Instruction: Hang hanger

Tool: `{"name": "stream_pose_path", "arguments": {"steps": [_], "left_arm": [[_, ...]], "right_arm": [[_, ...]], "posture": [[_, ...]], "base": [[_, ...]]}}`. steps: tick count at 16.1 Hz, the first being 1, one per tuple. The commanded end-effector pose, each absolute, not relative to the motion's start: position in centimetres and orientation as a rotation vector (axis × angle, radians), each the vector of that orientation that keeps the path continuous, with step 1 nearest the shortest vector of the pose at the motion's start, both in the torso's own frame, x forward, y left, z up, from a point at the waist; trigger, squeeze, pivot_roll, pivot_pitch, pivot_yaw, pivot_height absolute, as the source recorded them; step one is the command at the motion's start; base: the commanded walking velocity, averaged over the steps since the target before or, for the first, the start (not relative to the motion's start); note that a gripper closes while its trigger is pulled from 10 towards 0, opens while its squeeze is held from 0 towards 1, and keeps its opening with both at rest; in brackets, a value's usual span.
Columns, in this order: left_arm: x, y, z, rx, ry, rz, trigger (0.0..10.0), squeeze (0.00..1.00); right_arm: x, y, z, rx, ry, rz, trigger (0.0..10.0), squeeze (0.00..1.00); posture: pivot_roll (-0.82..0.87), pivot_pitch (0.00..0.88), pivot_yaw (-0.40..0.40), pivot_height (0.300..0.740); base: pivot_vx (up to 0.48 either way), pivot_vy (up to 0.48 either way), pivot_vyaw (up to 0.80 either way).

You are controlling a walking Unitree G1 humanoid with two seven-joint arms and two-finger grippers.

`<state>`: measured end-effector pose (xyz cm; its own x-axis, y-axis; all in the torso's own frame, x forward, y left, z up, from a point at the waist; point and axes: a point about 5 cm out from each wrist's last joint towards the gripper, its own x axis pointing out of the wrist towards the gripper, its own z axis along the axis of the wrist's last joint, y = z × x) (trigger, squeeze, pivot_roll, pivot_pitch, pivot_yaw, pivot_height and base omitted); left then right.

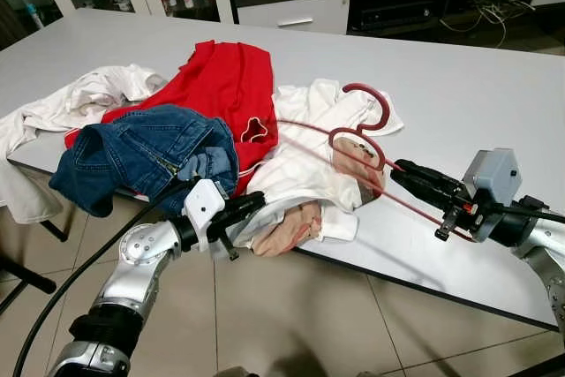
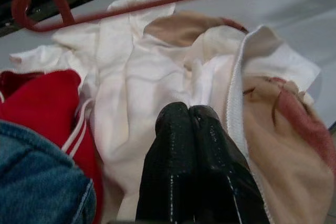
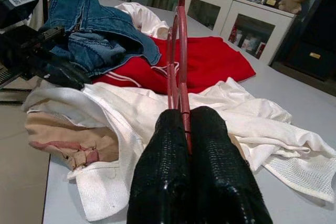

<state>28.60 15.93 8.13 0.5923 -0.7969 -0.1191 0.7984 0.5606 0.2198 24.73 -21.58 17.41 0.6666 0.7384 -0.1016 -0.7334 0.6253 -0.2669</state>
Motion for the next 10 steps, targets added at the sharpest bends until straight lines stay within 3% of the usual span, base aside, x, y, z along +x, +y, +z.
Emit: {"name": "stream_pose_path", "arguments": {"steps": [1, 7, 10], "left_arm": [[28.7, 16.6, 8.6, 0.267, -0.012, -0.916, 10.0, 0.22], [30.0, 17.6, 10.0, 0.319, -0.05, -0.862, 10.0, 0.19], [30.9, 17.6, 10.9, 0.345, -0.081, -0.852, 10.0, 0.18]], "right_arm": [[24.9, -22.8, 18.7, -0.351, -0.043, 0.829, 10.0, 0.0], [22.7, -29.6, 23.0, -0.453, 0.017, 0.784, 10.0, 0.0], [21.5, -29.4, 23.7, -0.441, 0.026, 0.851, 10.0, 0.0]], "posture": [[-0.14, 0.0, 0.102, 0.74], [-0.16, 0.0, 0.115, 0.74], [-0.18, 0.0, 0.124, 0.74]], "base": [[0.0, 0.0, 0.0], [0.0, 0.0, 0.0], [0.0, 0.0, 0.0]]}}
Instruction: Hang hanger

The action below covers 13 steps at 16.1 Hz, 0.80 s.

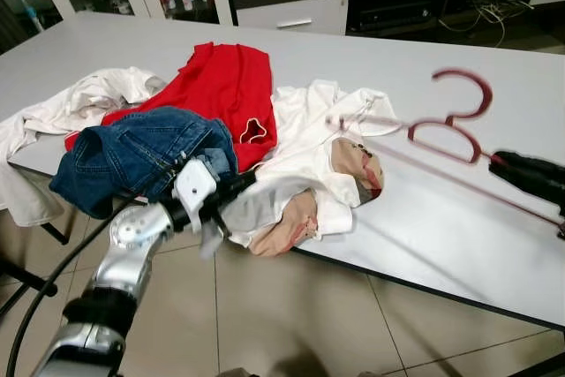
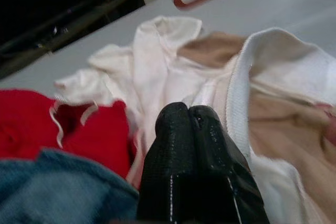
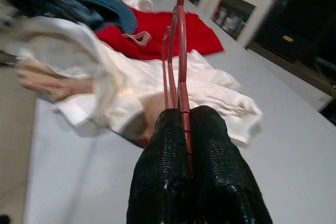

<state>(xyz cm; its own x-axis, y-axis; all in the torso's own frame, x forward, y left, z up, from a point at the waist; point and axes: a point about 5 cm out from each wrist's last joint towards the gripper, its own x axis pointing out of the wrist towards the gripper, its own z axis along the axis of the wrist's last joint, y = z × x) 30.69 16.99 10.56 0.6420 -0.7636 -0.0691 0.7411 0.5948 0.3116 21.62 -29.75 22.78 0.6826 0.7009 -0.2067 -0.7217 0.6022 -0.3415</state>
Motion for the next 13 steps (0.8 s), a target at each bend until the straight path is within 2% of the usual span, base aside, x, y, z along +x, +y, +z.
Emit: {"name": "stream_pose_path", "arguments": {"steps": [1, 4, 7, 10, 13], "left_arm": [[31.3, 17.5, 11.4, 0.356, -0.096, -0.85, 10.0, 0.18], [32.7, 16.9, 13.5, 0.395, -0.16, -0.866, 10.0, 0.17], [33.7, 16.7, 15.2, 0.425, -0.195, -0.88, 10.0, 0.17], [34.4, 17.0, 15.9, 0.461, -0.198, -0.882, 10.0, 0.16], [34.5, 17.2, 15.8, 0.466, -0.185, -0.887, 10.0, 0.16]], "right_arm": [[21.1, -28.4, 23.5, -0.422, 0.025, 0.906, 10.0, 0.0], [20.8, -24.7, 22.3, -0.381, 0.011, 1.029, 10.0, 0.0], [20.6, -23.2, 22.4, -0.382, -0.008, 1.078, 10.0, 0.0], [20.3, -24.0, 22.9, -0.414, 0.026, 1.07, 10.0, 0.0], [20.3, -26.6, 23.4, -0.439, 0.052, 0.964, 10.0, 0.0]], "posture": [[-0.18, 0.0, 0.124, 0.74], [-0.18, 0.002, 0.124, 0.74], [-0.18, 0.0, 0.126, 0.74], [-0.18, 0.0, 0.13, 0.74], [-0.19, 0.0, 0.143, 0.74]], "base": [[0.0, 0.0, 0.0], [0.0, 0.0, 0.0], [0.0, 0.0, 0.0], [0.0, 0.0, 0.0], [0.0, 0.0, 0.0]]}}
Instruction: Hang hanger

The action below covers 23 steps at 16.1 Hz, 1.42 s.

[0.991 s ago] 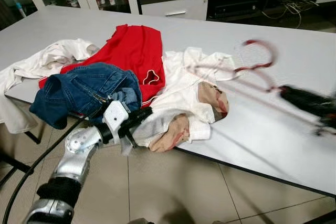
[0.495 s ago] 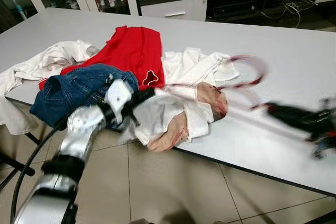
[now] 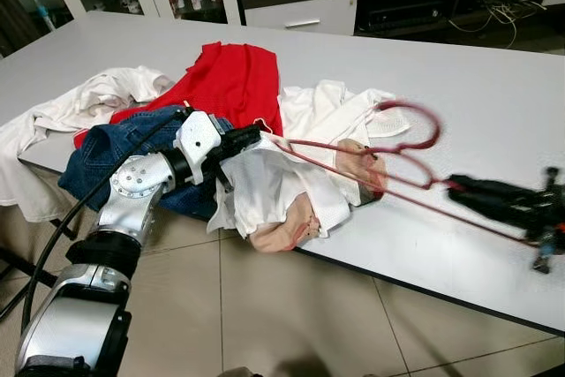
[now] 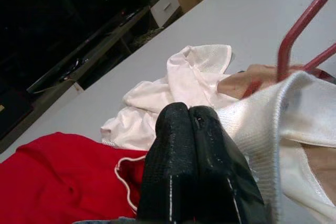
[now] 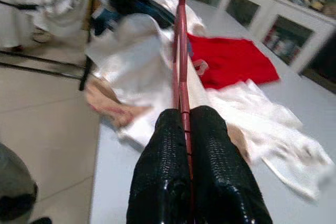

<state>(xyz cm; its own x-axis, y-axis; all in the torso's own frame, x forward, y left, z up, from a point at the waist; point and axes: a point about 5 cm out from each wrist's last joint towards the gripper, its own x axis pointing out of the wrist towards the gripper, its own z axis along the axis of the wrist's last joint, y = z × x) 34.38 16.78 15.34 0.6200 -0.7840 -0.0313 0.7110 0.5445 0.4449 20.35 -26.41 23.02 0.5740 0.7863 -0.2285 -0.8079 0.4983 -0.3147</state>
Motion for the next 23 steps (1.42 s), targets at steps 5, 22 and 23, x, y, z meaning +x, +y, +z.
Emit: {"name": "stream_pose_path", "arguments": {"steps": [5, 22, 23], "left_arm": [[33.9, 16.5, 13.9, 0.44, -0.146, -0.918, 10.0, 0.16], [35.4, 15.5, 16.8, 0.497, -0.233, -0.952, 10.0, 0.16], [35.5, 15.3, 17.2, 0.504, -0.251, -0.958, 10.0, 0.16]], "right_arm": [[19.2, -28.8, 25.4, -0.428, 0.022, 0.893, 10.0, 0.0], [18.9, -22.7, 22.6, -0.428, 0.061, 1.076, 10.0, 0.0], [19.3, -22.5, 22.4, -0.447, 0.062, 1.072, 10.0, 0.0]], "posture": [[-0.21, 0.0, 0.154, 0.74], [-0.21, 0.002, 0.151, 0.74], [-0.21, 0.0, 0.148, 0.74]], "base": [[0.0, 0.0, 0.0], [0.0, 0.0, 0.0], [0.0, 0.0, 0.0]]}}
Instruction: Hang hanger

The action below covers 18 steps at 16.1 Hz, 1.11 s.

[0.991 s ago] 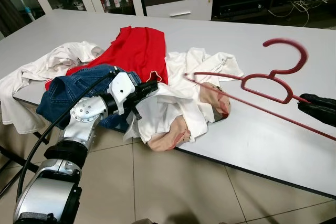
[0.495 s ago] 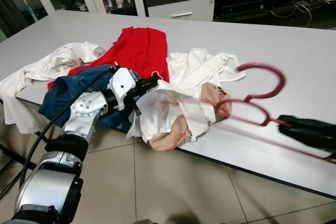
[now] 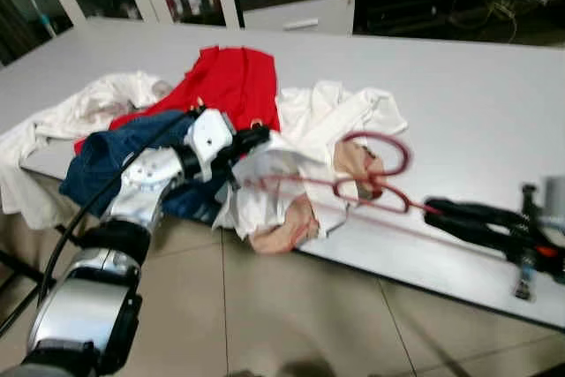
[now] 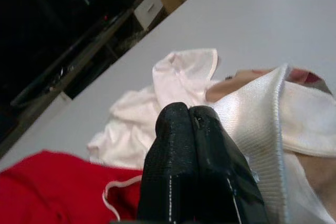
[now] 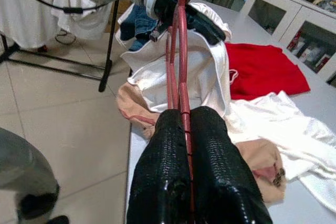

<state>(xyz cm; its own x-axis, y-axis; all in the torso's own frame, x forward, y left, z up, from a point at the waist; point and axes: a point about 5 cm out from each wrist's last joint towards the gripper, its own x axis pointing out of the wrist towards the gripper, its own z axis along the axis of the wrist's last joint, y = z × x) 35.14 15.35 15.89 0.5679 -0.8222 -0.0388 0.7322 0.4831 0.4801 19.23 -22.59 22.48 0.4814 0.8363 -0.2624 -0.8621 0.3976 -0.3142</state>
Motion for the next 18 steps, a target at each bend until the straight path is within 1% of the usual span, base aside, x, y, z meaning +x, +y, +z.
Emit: {"name": "stream_pose_path", "arguments": {"steps": [1, 5, 9, 10, 13, 15, 18], "left_arm": [[35.5, 15.3, 17.5, 0.509, -0.261, -0.96, 10.0, 0.16], [35.6, 15.2, 18.5, 0.537, -0.297, -0.969, 10.0, 0.16], [35.8, 13.9, 19.8, 0.541, -0.354, -1.002, 10.0, 0.16], [35.8, 13.5, 20.0, 0.54, -0.365, -1.012, 10.0, 0.16], [35.8, 13.1, 20.3, 0.54, -0.38, -1.018, 10.0, 0.16], [35.9, 12.9, 20.8, 0.542, -0.396, -1.016, 10.0, 0.16], [36.2, 13.2, 21.4, 0.553, -0.403, -0.999, 10.0, 0.16]], "right_arm": [[19.5, -22.4, 22.3, -0.461, 0.065, 1.067, 10.0, 0.0], [20.1, -23.2, 21.5, -0.543, 0.118, 1.025, 10.0, 0.0], [22.1, -20.8, 20.9, -0.513, 0.044, 0.965, 10.0, 0.0], [22.6, -20.6, 20.7, -0.521, 0.039, 0.931, 10.0, 0.0], [23.6, -20.7, 20.5, -0.519, 0.032, 0.871, 10.0, 0.0], [23.7, -20.9, 20.3, -0.544, 0.053, 0.871, 10.0, 0.0], [23.6, -21.9, 19.8, -0.592, 0.091, 0.854, 10.0, 0.0]], "posture": [[-0.21, 0.0, 0.148, 0.74], [-0.2, 0.0, 0.148, 0.74], [-0.21, 0.0, 0.15, 0.74], [-0.21, 0.0, 0.15, 0.74], [-0.2, 0.0, 0.15, 0.74], [-0.21, 0.0, 0.151, 0.74], [-0.2, 0.0, 0.15, 0.74]], "base": [[0.0, 0.0, 0.0], [0.0, 0.0, 0.0], [0.0, 0.0, 0.0], [0.0, 0.0, 0.0], [0.0, 0.0, 0.0], [0.0, 0.0, 0.0], [0.0, 0.0, 0.0]]}}
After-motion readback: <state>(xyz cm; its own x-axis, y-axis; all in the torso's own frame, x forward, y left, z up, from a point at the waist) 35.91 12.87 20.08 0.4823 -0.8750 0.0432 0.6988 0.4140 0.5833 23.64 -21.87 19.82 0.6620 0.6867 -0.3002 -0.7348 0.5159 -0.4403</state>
